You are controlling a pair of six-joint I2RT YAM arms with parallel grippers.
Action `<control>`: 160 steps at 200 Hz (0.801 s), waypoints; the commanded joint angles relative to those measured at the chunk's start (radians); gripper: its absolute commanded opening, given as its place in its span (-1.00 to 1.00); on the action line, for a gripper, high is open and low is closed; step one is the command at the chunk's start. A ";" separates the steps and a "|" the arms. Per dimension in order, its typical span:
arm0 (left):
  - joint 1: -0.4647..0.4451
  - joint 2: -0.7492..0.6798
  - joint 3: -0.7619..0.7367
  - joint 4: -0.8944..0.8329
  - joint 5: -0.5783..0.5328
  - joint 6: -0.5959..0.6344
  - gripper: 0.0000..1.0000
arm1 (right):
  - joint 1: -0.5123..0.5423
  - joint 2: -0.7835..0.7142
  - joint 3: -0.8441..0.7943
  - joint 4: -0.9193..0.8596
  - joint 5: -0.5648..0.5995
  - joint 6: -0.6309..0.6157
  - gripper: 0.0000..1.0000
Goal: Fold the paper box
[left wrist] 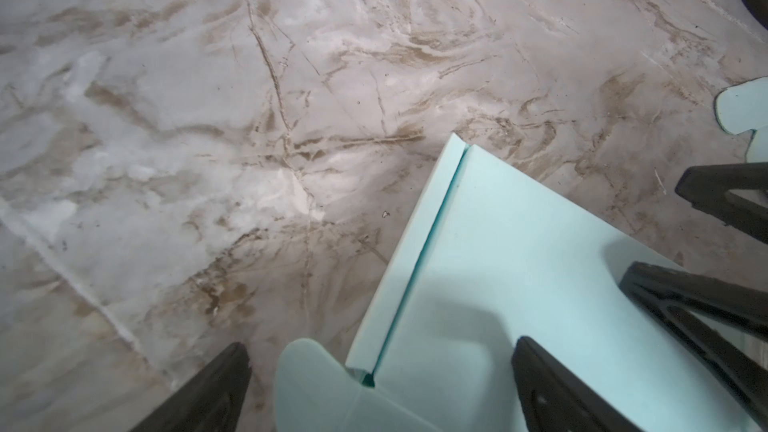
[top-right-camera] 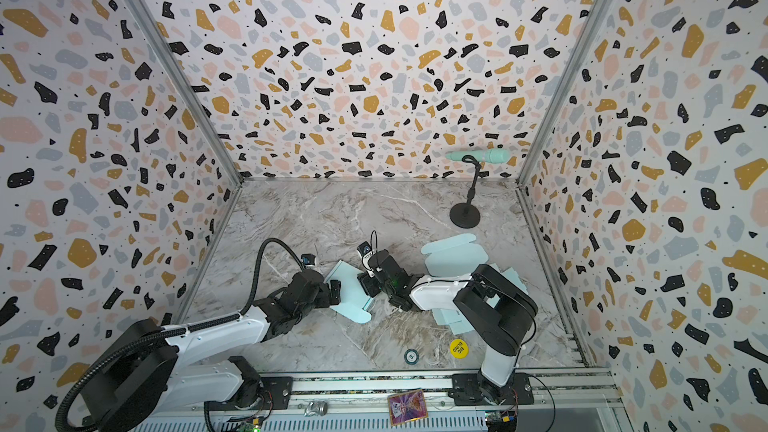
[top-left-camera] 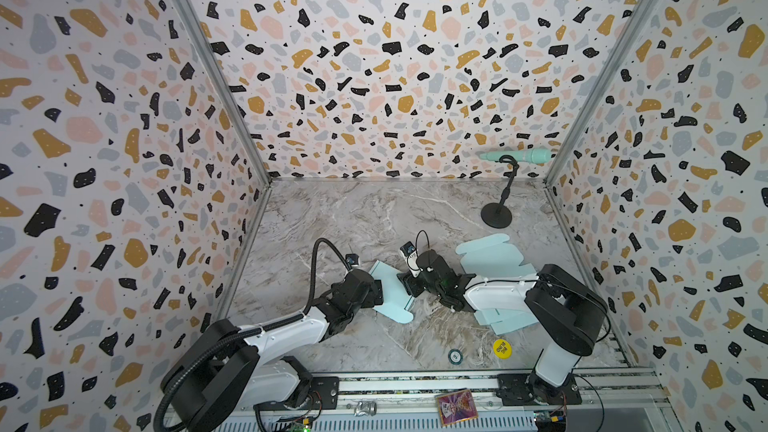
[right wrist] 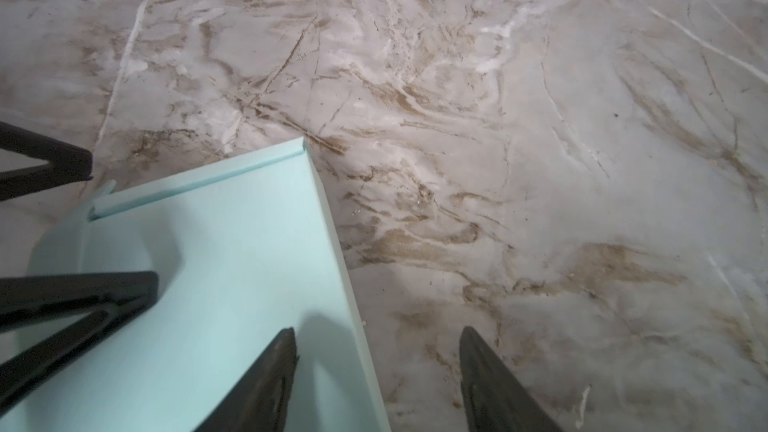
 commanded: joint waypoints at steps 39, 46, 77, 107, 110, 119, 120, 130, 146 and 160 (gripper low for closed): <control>-0.013 0.012 -0.019 0.018 0.026 -0.022 0.95 | -0.088 -0.425 -0.182 -0.150 -0.218 0.256 0.53; -0.016 0.013 -0.020 0.018 0.027 -0.023 0.92 | -0.108 -0.464 -0.220 -0.147 -0.264 0.300 0.55; -0.052 0.016 -0.005 0.018 0.036 -0.024 0.80 | -0.162 -0.563 -0.377 -0.048 -0.420 0.447 0.61; -0.102 0.025 0.023 0.012 0.034 -0.046 0.69 | -0.189 -0.507 -0.392 0.001 -0.464 0.440 0.61; -0.107 0.025 0.024 0.015 0.034 -0.050 0.68 | -0.193 -0.496 -0.393 0.009 -0.468 0.436 0.61; -0.117 0.029 0.028 0.019 0.034 -0.057 0.64 | -0.206 -0.464 -0.390 0.035 -0.481 0.425 0.59; -0.118 0.030 0.028 0.020 0.034 -0.058 0.64 | -0.207 -0.460 -0.389 0.036 -0.484 0.423 0.59; -0.130 0.034 0.031 0.028 0.038 -0.066 0.60 | -0.221 -0.425 -0.377 0.055 -0.501 0.404 0.57; -0.147 0.042 0.031 0.045 0.041 -0.080 0.57 | -0.228 -0.369 -0.340 0.055 -0.514 0.363 0.54; -0.149 0.046 0.030 0.061 0.047 -0.087 0.55 | -0.229 -0.324 -0.303 0.043 -0.521 0.331 0.51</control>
